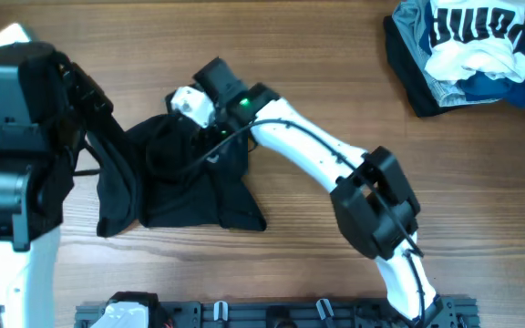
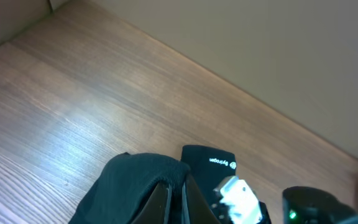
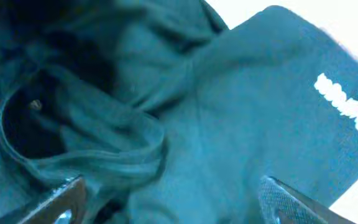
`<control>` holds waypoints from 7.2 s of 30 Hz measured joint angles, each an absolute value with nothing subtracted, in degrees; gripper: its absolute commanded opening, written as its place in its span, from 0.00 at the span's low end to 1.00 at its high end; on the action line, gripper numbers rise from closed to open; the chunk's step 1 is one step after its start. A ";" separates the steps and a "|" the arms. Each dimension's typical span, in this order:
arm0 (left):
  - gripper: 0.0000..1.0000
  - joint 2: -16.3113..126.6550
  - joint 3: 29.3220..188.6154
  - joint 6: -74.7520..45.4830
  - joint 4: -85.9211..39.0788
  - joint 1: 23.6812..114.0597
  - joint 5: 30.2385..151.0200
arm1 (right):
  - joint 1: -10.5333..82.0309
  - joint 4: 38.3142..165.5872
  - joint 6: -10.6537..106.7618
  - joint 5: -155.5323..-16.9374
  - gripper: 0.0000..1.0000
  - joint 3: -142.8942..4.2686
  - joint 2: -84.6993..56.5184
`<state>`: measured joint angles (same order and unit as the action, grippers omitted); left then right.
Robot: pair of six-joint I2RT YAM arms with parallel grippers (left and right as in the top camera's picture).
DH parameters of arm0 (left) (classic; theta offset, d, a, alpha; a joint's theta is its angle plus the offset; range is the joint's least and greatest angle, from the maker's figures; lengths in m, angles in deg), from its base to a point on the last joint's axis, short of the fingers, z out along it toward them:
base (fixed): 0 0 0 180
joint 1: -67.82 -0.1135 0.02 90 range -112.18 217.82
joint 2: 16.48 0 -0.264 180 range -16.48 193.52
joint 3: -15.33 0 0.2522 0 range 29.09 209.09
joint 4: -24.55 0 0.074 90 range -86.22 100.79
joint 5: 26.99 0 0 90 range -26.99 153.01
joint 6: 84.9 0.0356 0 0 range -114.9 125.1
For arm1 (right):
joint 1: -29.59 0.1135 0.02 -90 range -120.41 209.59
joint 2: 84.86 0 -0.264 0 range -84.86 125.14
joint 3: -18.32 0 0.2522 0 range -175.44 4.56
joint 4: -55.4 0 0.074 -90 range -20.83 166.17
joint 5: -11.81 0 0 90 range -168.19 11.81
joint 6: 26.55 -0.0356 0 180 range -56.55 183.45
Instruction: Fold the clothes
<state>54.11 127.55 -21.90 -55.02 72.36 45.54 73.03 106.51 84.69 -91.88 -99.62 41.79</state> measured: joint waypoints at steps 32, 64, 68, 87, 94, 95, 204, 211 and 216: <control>0.04 54.77 127.55 -21.88 -57.86 72.36 45.49 | 74.05 105.83 48.64 -98.51 0.04 -99.57 49.52; 0.04 79.36 127.50 -22.16 -54.14 75.37 58.02 | 41.77 126.20 52.99 -94.62 0.78 -103.22 44.23; 0.04 79.33 127.50 -22.16 -53.46 75.37 58.24 | 45.33 123.32 50.70 -92.13 0.72 -98.42 44.19; 0.04 72.14 127.77 -19.67 -47.61 75.37 53.14 | 38.01 119.25 50.44 -88.69 0.04 -93.69 18.36; 0.04 48.93 130.02 -16.07 -39.67 75.37 49.63 | 28.33 129.11 56.60 -89.22 0.04 -103.20 0.46; 0.04 45.50 130.08 -15.94 -39.28 75.37 49.08 | 26.51 130.73 57.43 -89.59 0.04 -104.78 -1.51; 1.00 49.19 90.94 -39.34 -63.04 65.38 57.25 | 39.93 141.04 53.54 -91.51 0.61 -73.13 3.71; 0.80 58.48 76.64 -47.26 -47.26 65.38 58.67 | 40.48 133.81 50.52 -91.67 0.61 -65.26 3.56; 0.71 69.74 76.42 -48.85 -40.07 64.95 58.89 | 40.48 131.62 49.15 -91.69 0.61 -62.96 3.56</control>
<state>69.74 76.42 -48.85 -40.07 64.95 58.89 40.48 131.62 49.15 -91.69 -62.96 3.56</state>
